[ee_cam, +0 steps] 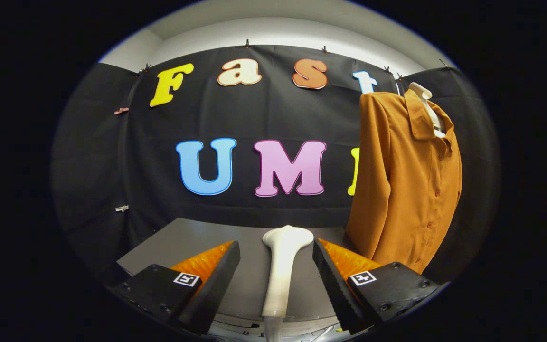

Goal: Iron the clothes twice with a garment steamer, once on the left side and once on the right side.

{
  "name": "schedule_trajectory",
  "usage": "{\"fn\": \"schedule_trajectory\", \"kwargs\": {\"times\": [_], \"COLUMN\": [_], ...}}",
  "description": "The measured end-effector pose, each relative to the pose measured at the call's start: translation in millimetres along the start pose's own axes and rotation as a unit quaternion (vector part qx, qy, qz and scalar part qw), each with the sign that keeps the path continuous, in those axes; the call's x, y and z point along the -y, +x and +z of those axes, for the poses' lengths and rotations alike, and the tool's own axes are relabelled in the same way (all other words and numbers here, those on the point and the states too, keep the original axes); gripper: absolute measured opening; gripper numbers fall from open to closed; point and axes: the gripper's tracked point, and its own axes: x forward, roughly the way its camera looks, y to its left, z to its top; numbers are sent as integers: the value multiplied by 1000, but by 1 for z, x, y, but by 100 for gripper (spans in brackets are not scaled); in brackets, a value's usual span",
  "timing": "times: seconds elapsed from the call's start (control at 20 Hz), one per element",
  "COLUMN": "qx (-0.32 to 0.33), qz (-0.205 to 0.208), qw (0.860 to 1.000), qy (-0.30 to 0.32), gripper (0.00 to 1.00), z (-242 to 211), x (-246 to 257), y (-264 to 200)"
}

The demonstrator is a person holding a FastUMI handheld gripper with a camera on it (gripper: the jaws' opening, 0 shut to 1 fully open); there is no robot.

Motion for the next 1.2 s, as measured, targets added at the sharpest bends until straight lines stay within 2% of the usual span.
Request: {"fn": "schedule_trajectory", "kwargs": {"times": [0.65,0.8,0.95,1.1,1.15,1.2], "qx": [-143,-163,-190,-198,-196,-196], "qz": [-9,-12,-12,-8,-5,0], "qw": [990,987,982,980,980,980], "qy": [-12,-6,-14,-25,-26,-25], "gripper": [97,85,84,52,52,45], "z": [-77,-89,-105,-111,-108,-113], "x": [7,9,8,5,3,1], "y": [66,72,78,81,79,82]}}
